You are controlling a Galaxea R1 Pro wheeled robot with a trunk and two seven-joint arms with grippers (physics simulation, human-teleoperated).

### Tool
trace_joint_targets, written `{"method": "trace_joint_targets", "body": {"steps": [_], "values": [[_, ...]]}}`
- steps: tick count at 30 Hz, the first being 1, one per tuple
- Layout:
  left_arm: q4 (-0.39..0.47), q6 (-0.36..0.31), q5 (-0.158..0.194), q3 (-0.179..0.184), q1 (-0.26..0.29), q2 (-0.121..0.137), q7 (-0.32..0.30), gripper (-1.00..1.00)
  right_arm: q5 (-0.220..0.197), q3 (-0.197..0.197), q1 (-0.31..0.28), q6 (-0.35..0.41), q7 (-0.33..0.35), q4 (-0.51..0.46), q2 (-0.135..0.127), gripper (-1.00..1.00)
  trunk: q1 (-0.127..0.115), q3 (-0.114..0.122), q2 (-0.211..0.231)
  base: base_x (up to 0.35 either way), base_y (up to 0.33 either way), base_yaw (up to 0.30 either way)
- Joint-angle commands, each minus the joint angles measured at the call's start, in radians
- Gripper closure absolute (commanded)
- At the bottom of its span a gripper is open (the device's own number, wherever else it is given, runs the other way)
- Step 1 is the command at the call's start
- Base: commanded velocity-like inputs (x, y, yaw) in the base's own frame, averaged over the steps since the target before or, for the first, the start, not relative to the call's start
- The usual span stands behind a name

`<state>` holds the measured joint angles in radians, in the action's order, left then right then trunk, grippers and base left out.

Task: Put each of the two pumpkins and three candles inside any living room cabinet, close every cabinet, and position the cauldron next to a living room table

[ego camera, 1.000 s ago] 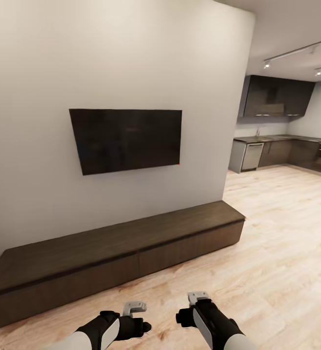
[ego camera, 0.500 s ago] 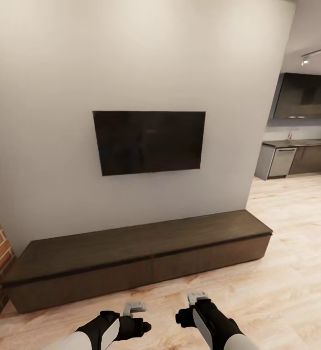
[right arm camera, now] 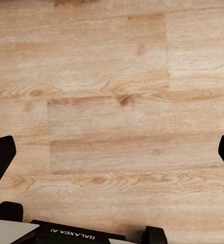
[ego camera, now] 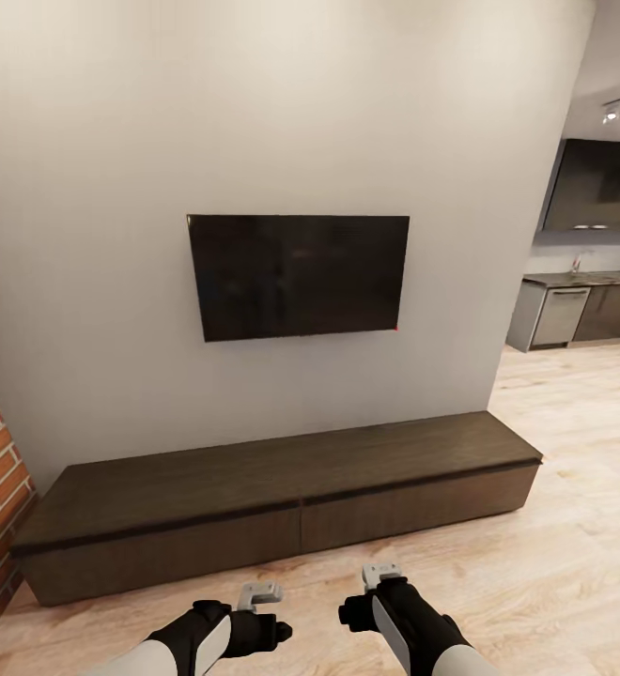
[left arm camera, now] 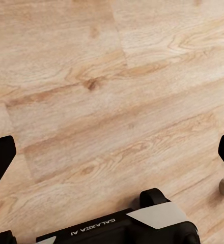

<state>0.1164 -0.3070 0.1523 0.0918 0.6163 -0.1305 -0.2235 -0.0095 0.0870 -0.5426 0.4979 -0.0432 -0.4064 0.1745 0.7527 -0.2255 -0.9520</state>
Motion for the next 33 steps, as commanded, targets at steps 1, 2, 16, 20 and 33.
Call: {"method": "trace_joint_targets", "body": {"steps": [1,2,16,20,33], "values": [[0.002,-0.006,0.01,0.008,0.0,0.001,0.0,-1.0,-0.001,0.004,0.0,0.006,-0.004,-0.002,0.0,-1.0,0.0,-0.001,-0.001,0.007,0.0,0.002],[0.002,-0.006,0.01,0.008,0.0,0.001,0.0,-1.0,-0.001,0.004,0.0,0.006,-0.004,-0.002,0.0,-1.0,0.0,-0.001,-0.001,0.006,0.0,0.001],[0.002,-0.006,0.01,0.008,0.0,0.002,0.0,-1.0,-0.001,0.003,0.0,0.005,-0.004,-0.002,0.0,-1.0,0.0,-0.001,-0.001,0.007,0.0,0.0],[0.002,-0.006,0.01,0.007,0.0,0.002,0.0,-1.0,-0.001,0.003,0.0,0.005,-0.004,-0.002,0.0,-1.0,0.0,-0.001,-0.001,0.06,0.0,0.038],[0.002,-0.006,0.01,0.006,0.0,0.002,-0.002,-1.0,-0.001,0.003,0.0,0.005,-0.004,-0.002,0.0,-1.0,0.0,-0.001,-0.001,0.082,0.0,0.236]]}}
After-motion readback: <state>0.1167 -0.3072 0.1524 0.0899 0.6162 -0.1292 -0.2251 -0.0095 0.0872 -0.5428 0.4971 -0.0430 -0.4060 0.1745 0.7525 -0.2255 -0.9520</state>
